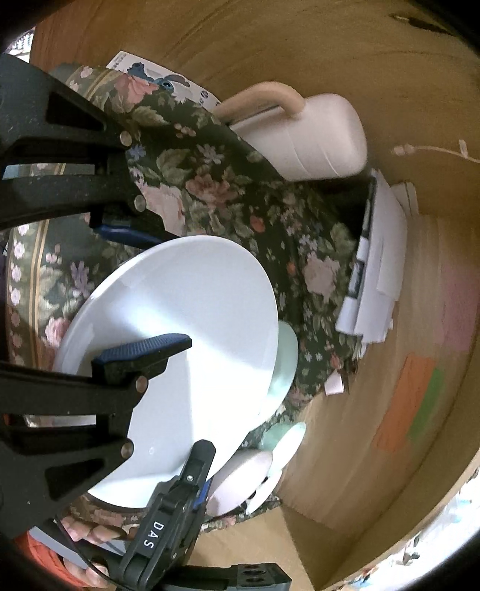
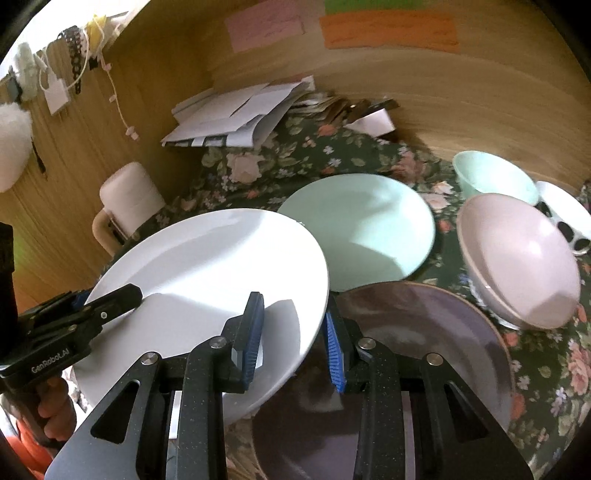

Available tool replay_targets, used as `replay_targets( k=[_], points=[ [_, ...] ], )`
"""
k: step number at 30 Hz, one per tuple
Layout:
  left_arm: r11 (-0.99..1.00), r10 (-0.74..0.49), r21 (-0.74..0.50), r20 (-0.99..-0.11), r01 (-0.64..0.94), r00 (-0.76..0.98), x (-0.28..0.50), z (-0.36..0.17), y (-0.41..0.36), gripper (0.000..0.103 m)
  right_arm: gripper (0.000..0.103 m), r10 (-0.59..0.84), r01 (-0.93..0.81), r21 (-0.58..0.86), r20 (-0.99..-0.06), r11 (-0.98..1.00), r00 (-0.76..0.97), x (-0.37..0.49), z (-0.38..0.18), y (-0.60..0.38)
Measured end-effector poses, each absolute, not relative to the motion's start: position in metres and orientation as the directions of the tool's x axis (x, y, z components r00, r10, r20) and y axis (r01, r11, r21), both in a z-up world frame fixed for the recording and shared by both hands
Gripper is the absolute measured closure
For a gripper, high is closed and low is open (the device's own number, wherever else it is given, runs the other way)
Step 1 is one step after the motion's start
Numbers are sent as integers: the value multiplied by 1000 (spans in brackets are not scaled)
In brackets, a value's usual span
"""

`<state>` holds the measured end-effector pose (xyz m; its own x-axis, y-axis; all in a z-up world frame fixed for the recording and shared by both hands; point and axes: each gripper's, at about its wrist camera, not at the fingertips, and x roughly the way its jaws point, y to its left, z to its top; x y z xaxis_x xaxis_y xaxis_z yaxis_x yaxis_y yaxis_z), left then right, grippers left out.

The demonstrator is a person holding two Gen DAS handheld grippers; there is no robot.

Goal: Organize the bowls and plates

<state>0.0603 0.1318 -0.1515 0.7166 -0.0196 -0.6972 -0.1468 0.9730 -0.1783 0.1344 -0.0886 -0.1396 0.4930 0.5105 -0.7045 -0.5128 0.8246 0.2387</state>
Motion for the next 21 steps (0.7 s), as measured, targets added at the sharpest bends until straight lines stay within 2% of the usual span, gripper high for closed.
replay_targets(
  k=[21],
  points=[
    [984,-98,-173,-675,-28,731,64,-137,61,60,74,473,-434,240,-665,868,577,118,-125,-168]
  ],
)
